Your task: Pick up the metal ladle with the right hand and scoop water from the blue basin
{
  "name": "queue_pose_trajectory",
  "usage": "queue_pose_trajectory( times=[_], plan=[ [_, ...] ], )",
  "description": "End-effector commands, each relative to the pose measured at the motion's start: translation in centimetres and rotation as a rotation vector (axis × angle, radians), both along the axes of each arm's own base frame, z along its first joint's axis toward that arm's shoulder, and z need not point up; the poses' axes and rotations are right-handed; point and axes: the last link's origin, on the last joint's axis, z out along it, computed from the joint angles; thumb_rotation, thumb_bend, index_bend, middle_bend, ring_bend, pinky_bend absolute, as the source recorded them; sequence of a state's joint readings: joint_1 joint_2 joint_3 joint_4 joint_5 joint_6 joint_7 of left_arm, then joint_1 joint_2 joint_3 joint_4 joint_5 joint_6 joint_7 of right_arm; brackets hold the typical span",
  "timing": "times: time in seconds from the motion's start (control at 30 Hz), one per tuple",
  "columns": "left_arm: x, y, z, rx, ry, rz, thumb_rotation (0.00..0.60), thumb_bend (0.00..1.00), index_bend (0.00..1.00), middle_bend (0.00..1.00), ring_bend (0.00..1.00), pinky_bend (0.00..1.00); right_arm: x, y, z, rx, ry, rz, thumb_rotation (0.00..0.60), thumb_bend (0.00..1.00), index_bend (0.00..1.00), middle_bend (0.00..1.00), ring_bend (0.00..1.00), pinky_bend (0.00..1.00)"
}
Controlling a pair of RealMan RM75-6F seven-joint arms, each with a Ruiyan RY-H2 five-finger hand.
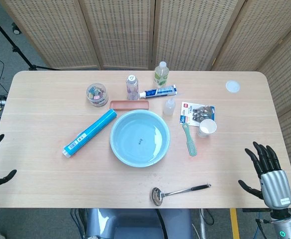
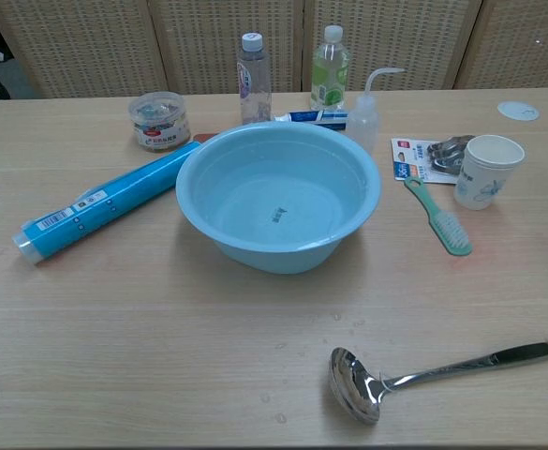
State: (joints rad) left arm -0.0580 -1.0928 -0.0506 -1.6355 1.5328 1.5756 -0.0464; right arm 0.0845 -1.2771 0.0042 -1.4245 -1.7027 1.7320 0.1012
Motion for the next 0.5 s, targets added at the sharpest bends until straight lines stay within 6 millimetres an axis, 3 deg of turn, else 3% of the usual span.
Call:
queue_pose_trajectory(
  times=[0.03, 0.43, 0.5],
  plan=[
    [-0.1, 0.0, 0.0, 0.001, -0.002, 0.004, 0.600, 0.15, 0.00, 0.00, 0.00, 0.00, -0.2, -0.1, 0.2, -0.002, 0.008, -0.010, 0.600, 0.00, 0.10, 0.00, 0.00, 0.00],
    [-0.1, 0.1, 0.2, 0.007, -0.003, 0.004, 0.600, 0.15, 0.00, 0.00, 0.00, 0.00, 0.7, 0.2, -0.9, 0.101, 0.013, 0.027, 0.600, 0.00, 0.09, 0.00, 0.00, 0.00],
    [-0.3, 0.3, 0.2, 0.005, -0.002, 0.011, 0.600, 0.15, 0.00, 0.00, 0.00, 0.00, 1.3, 0.0, -1.2, 0.129, 0.025, 0.043, 0.600, 0.00, 0.11, 0.04, 0.00, 0.00]
  ],
)
